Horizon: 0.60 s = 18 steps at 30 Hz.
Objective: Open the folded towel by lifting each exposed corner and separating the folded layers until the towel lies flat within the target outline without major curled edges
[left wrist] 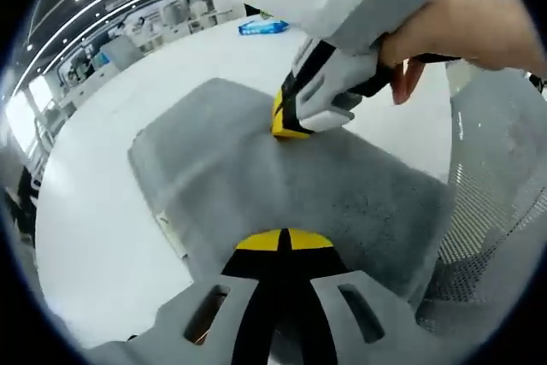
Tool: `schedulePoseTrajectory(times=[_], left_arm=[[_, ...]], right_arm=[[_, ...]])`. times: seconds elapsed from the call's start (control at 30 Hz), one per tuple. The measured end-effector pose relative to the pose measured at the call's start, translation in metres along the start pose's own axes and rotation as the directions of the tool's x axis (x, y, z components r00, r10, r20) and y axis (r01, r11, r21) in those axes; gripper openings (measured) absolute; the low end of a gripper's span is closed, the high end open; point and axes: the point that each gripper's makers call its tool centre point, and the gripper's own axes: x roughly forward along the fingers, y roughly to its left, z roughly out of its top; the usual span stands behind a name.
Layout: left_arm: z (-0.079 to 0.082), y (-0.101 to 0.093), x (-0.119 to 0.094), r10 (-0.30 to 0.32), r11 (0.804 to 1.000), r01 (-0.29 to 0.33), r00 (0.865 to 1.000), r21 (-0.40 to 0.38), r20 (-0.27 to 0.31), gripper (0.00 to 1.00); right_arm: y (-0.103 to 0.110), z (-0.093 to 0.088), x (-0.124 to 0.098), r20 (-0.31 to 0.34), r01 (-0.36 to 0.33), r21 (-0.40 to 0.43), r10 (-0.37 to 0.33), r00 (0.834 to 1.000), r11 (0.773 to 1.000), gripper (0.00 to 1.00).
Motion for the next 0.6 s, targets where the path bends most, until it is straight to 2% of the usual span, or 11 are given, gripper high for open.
schedulePoseTrajectory(times=[0.07, 0.13, 0.33, 0.47, 0.57, 0.6], left_arm=[[-0.001, 0.000, 0.000, 0.003, 0.999, -0.003, 1.000, -0.044, 0.006, 0.00], [-0.001, 0.000, 0.000, 0.004, 0.999, -0.004, 1.000, -0.041, -0.005, 0.00], [-0.001, 0.000, 0.003, 0.017, 0.998, -0.018, 1.000, -0.053, -0.011, 0.00], [0.001, -0.001, 0.004, 0.019, 1.000, -0.019, 1.000, -0.017, -0.021, 0.00], [0.003, -0.002, 0.007, 0.032, 0.999, -0.033, 0.999, -0.007, -0.023, 0.00], [0.003, -0.003, 0.007, 0.042, 0.999, -0.042, 0.999, 0.018, -0.029, 0.00]], right_arm=[[0.000, 0.005, 0.003, 0.015, -0.039, 0.003, 0.039, 0.999, 0.999, 0.00], [0.001, 0.006, 0.004, 0.010, -0.073, 0.023, 0.073, 0.997, 0.997, 0.00], [0.007, 0.011, 0.004, 0.003, -0.067, -0.060, 0.067, 0.998, 0.996, 0.00], [0.003, 0.017, 0.008, 0.005, -0.073, -0.065, 0.074, 0.997, 0.995, 0.00], [0.006, 0.027, 0.013, 0.048, -0.079, -0.090, 0.084, 0.995, 0.993, 0.00], [0.006, 0.029, 0.013, 0.052, -0.079, -0.092, 0.084, 0.995, 0.993, 0.00]])
